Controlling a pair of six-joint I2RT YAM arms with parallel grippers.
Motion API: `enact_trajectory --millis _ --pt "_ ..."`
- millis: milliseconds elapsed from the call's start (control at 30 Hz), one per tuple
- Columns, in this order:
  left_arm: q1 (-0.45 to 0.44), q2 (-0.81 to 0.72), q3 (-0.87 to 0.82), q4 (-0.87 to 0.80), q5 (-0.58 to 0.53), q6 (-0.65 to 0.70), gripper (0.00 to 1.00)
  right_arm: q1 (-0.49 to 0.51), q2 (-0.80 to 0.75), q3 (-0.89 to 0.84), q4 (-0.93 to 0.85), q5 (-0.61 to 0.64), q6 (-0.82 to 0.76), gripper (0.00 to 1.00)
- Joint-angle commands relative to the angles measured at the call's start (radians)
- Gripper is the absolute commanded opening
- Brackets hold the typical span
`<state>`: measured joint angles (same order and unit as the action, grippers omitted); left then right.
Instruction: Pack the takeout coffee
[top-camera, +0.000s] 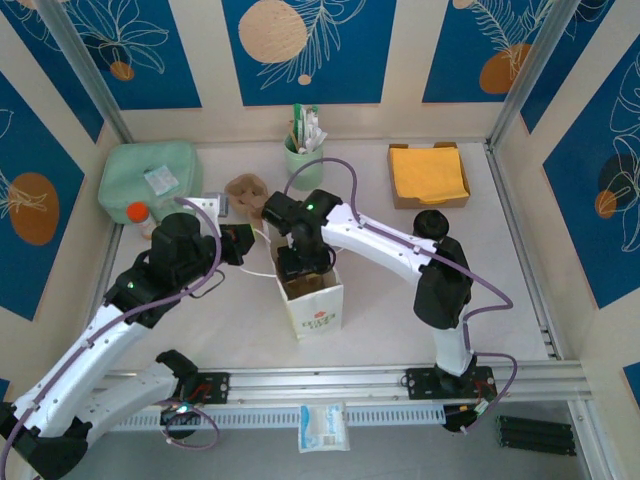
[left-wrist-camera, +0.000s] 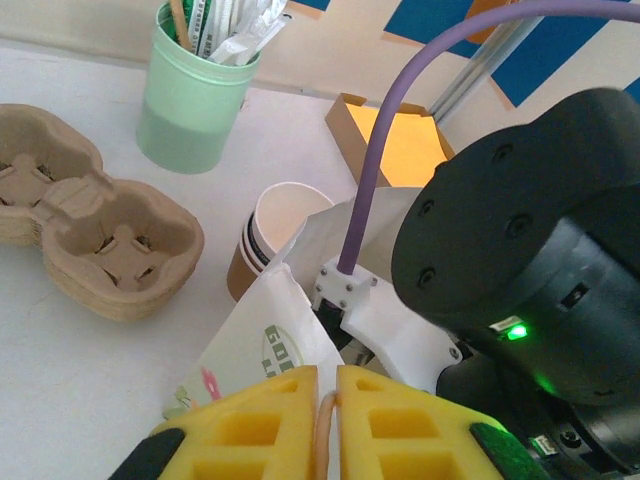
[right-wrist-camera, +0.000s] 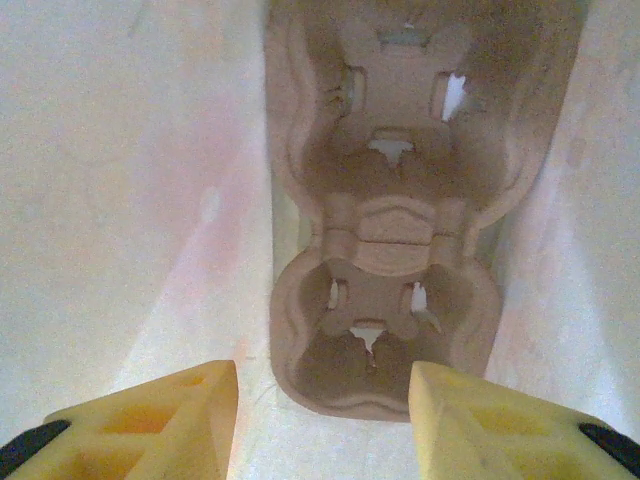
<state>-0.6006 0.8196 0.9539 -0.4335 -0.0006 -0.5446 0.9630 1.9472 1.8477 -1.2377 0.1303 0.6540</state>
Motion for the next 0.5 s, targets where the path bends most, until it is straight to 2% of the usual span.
enact_trajectory --millis 0,467 --pt "-0.008 -0.013 -0.009 0.029 -0.001 -0.003 0.14 0.009 -0.002 0.044 -0.043 -0.016 -0.019 0.49" --pt "-0.008 -0.011 -0.009 0.028 -0.009 -0.004 0.17 0.026 -0.021 0.181 -0.118 0.017 -0.037 0.49"
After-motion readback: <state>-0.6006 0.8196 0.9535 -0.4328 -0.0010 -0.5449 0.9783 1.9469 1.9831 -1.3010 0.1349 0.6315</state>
